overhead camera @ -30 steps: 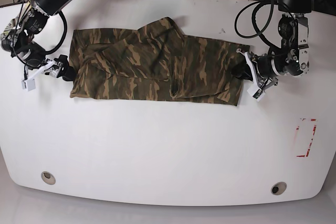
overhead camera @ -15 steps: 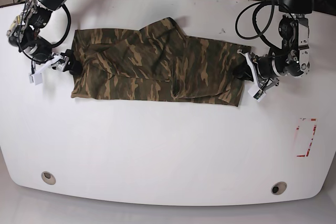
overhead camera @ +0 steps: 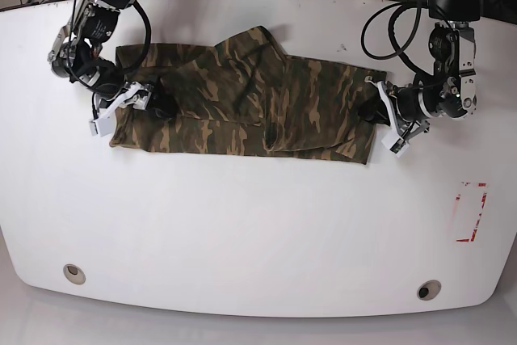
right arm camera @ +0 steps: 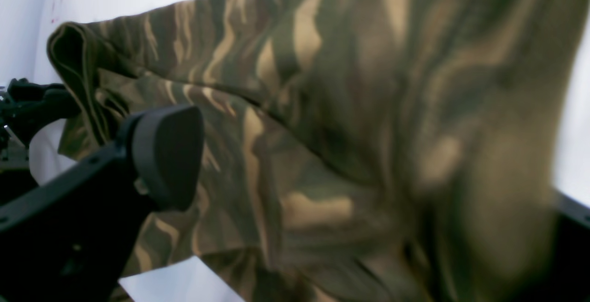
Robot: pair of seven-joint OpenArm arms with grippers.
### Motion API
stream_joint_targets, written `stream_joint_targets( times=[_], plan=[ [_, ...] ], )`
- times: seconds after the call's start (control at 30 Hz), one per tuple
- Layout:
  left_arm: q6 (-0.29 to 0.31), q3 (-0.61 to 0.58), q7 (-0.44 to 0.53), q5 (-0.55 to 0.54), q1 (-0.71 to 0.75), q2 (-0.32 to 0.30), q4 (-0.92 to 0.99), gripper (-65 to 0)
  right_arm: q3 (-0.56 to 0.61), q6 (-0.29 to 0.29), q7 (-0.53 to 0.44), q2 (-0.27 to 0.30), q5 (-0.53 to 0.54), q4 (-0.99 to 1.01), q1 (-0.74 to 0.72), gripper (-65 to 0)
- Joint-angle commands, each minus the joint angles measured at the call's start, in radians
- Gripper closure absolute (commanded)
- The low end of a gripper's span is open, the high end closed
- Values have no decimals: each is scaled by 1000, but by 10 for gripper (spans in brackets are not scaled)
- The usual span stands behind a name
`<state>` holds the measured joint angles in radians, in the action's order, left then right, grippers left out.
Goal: Layout the t-shirt on the table in an organized manner, then fold the t-shirt properly
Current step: 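Grasp both ends of the strip with both grippers, then fold both strip ends inward toward each other with both grippers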
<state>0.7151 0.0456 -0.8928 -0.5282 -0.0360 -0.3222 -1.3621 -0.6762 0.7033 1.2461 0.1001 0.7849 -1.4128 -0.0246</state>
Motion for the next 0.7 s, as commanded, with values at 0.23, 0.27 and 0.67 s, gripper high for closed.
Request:
stream_joint_targets(
  times=[0.23,0.27,0.67],
  plan=[
    [-17,-48,-47,50,-3,-12,-3,-64,28,-5,-41,8,-11,-15,-11,-157],
    [-17,-52,-47,50,-3,-12,-3,-64,28,-5,-41,10,-11,-16,-13,-92],
    [-17,-123,-45,125,-17,42,-1,-64,42,-5,-16,42,-5,-231,4,-17]
  ],
)
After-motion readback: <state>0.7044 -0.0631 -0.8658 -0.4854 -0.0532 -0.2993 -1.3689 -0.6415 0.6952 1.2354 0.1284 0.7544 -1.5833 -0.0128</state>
